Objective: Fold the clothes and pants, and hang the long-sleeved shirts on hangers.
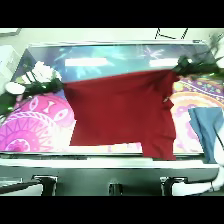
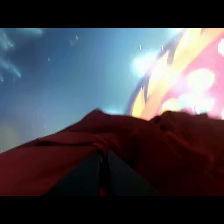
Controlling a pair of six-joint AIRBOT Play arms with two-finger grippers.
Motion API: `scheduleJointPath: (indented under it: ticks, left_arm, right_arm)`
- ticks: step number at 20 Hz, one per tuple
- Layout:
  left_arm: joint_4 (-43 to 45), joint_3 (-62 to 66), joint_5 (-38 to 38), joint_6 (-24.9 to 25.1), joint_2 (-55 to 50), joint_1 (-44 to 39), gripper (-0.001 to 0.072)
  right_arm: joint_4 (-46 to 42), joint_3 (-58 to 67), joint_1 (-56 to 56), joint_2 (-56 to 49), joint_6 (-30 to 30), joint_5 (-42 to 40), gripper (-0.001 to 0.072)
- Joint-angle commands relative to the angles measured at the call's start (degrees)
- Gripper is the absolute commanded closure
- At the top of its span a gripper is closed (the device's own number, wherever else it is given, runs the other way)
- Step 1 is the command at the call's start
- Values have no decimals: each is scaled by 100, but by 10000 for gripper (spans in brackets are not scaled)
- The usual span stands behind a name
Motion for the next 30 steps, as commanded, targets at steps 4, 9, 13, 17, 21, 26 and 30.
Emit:
scheduleJointPath:
  ticks: [4, 9, 13, 17, 21, 26, 30]
  left_arm:
    - [-1016, 94, -1119, 323, -903, 345, 353]
    - [1445, 531, -4946, -501, -723, 1808, 265]
    - [2020, -1550, -4454, -376, 258, 1982, 258]
    - [442, -3254, -3558, 520, 625, 1768, 247]
    - [208, -3580, -2973, 553, 612, 1364, 248]
    - [195, -3585, -2575, 66, 527, 662, 269]
    - [192, -3565, -2485, -17, 450, 431, 684]
  right_arm:
    - [577, 31, 55, -946, 260, 483, 555]
    - [-1250, -20, -1325, -286, -151, 2603, 158]
    - [-2079, -984, -1790, 92, -398, 3259, 177]
    - [-1989, -1700, -1792, 278, -540, 3099, 177]
    - [-1821, -1738, -1792, 302, -564, 3143, 177]
    - [-1827, -1740, -1792, 302, -660, 3193, 176]
    - [-2050, -1856, -1792, 299, -684, 2968, 177]
